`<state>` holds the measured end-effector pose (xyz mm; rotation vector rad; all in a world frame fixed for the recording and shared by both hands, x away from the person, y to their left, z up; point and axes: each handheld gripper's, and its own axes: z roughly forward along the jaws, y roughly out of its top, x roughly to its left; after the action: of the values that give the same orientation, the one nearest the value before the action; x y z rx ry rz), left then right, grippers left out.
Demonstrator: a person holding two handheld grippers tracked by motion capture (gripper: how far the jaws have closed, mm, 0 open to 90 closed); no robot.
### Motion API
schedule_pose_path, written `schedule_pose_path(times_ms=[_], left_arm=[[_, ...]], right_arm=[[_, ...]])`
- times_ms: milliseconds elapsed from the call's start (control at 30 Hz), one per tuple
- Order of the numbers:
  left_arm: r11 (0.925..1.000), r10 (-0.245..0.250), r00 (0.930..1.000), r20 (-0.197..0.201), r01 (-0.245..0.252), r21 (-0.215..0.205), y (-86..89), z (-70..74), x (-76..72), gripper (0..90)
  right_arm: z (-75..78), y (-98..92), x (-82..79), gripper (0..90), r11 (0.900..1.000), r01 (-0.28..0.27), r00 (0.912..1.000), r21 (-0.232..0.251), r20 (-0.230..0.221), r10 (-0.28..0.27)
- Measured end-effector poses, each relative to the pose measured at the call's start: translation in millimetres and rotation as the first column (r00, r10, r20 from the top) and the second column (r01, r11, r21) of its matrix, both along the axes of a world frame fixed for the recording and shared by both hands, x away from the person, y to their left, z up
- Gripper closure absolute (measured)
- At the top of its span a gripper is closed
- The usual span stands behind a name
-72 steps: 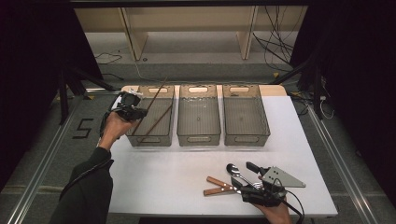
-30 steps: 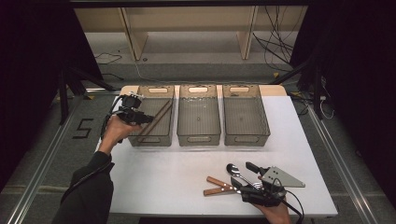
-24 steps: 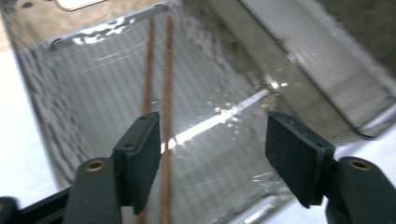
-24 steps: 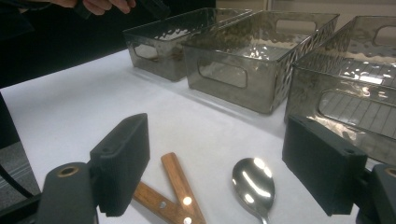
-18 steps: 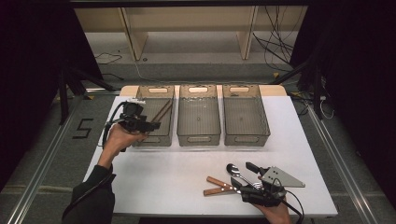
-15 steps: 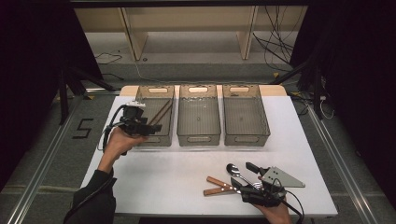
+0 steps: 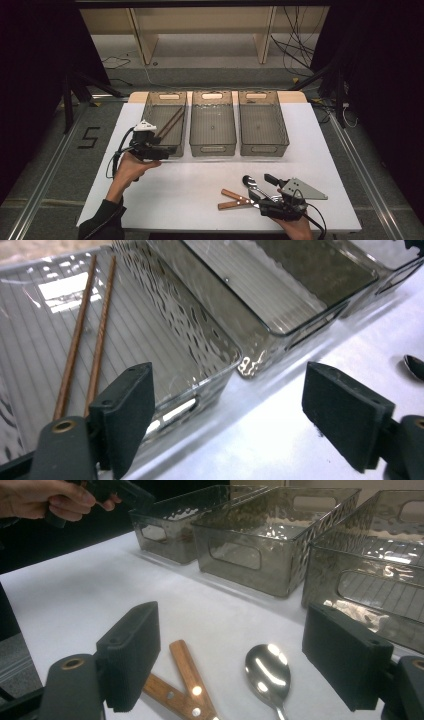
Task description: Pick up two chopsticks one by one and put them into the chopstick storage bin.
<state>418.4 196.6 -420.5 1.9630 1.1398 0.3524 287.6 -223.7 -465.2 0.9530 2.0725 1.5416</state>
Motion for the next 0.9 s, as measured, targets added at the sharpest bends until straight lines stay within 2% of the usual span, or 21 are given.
schedule_pose_path(times_ms=[200,267,400,600,900], left_arm=[[0.9998,-0.008,0.9996,0.026,0.009,-0.019,-1.3,-1.8,-10.3,19.5],[0.9991,-0.012,0.9993,0.036,0.013,-0.039,-2.3,-2.2,-15.4,19.4],[0.9973,-0.036,0.9978,0.056,0.039,-0.062,-5.5,-4.5,-26.5,19.2],[0.9946,-0.068,0.9946,0.079,0.074,-0.073,-11.3,-8.7,-41.3,19.1],[0.9892,-0.103,0.9901,0.096,0.112,-0.095,-15.5,-21.8,-57.8,18.9]], right_arm=[[0.1,-0.7,0.5,23.9,1.000,0.002,1.0000,-0.001,-0.008,-0.002],[0.2,-1.0,0.5,23.9,1.000,0.002,0.9999,0.002,-0.010,-0.002],[0.0,-1.8,1.6,23.8,1.000,0.005,0.9998,-0.004,-0.017,-0.005],[0.6,-2.9,3.5,23.7,1.000,0.014,0.9995,-0.019,-0.027,-0.014],[1.9,-12.5,11.7,24.0,0.997,0.045,0.9960,-0.056,-0.074,-0.049]])
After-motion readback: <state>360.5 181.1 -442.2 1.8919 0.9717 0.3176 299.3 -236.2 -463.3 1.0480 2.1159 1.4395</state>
